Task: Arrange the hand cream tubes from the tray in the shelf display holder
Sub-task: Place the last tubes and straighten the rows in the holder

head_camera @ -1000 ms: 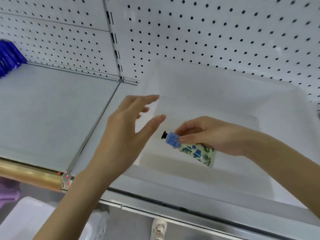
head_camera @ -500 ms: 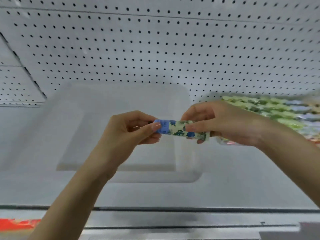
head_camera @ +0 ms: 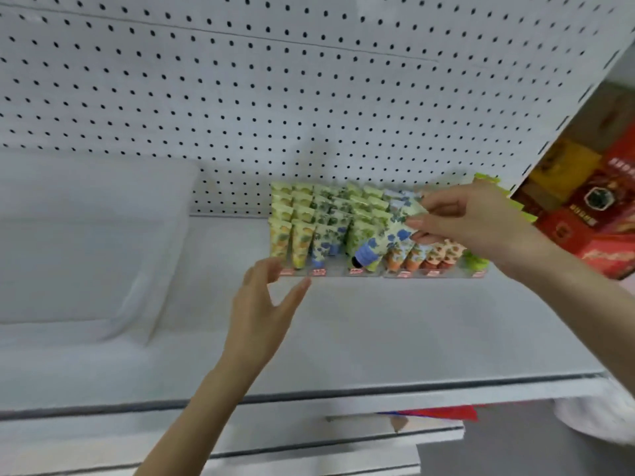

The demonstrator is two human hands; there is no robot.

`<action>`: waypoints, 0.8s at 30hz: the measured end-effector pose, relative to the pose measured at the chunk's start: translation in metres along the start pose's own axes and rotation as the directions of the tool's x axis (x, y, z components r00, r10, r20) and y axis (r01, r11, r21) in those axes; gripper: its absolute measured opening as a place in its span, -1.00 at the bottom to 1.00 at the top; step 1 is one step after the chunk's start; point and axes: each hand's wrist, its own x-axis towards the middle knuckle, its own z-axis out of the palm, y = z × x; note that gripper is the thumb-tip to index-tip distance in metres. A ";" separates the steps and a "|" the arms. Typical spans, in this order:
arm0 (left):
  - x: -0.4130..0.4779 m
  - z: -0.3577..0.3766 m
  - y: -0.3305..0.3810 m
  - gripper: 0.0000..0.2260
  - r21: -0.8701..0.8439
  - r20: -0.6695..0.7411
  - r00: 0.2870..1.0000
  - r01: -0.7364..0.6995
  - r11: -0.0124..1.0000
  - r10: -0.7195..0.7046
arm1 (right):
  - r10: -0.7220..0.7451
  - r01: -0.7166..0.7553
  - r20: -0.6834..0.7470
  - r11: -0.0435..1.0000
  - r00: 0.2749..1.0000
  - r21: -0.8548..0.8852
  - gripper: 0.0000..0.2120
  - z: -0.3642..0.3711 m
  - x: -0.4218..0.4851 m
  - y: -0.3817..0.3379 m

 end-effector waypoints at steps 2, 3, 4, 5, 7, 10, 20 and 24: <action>-0.001 0.009 -0.014 -0.50 0.075 -0.072 0.996 0.058 0.996 -0.052 | -0.048 0.047 -0.010 0.995 0.999 -0.084 -0.92 0.001 0.006 0.012; 0.000 0.010 -0.020 -0.46 0.089 -0.099 0.992 0.091 0.992 -0.082 | -0.081 0.081 0.005 0.988 0.997 -0.129 -0.90 0.004 0.010 0.016; 0.002 0.010 -0.025 -0.44 0.103 -0.119 0.987 0.124 0.987 -0.111 | -0.112 0.115 0.026 0.978 0.993 -0.176 -0.89 0.009 0.015 0.019; 0.006 0.010 -0.029 -0.42 0.119 -0.129 0.982 0.151 0.981 -0.135 | -0.143 0.150 0.047 0.962 0.989 -0.227 -0.89 0.014 0.020 0.021; 0.015 0.008 -0.037 -0.37 0.156 -0.112 0.981 0.176 0.972 -0.159 | -0.219 0.234 0.083 0.906 0.972 -0.353 -0.92 0.026 0.029 0.023; 0.026 0.008 -0.047 -0.32 0.184 -0.041 0.985 0.171 0.968 -0.166 | -0.338 0.347 0.114 0.787 0.934 -0.510 -0.82 0.042 0.044 0.025; 0.033 0.026 -0.068 -0.18 0.500 0.066 0.998 -0.025 0.866 -0.009 | -0.460 0.390 0.102 0.590 0.882 -0.707 -0.75 0.061 0.078 0.051; 0.034 0.027 -0.071 -0.21 0.530 0.062 0.998 -0.049 0.846 0.019 | -0.443 0.393 0.120 0.600 0.888 -0.697 -0.76 0.067 0.086 0.056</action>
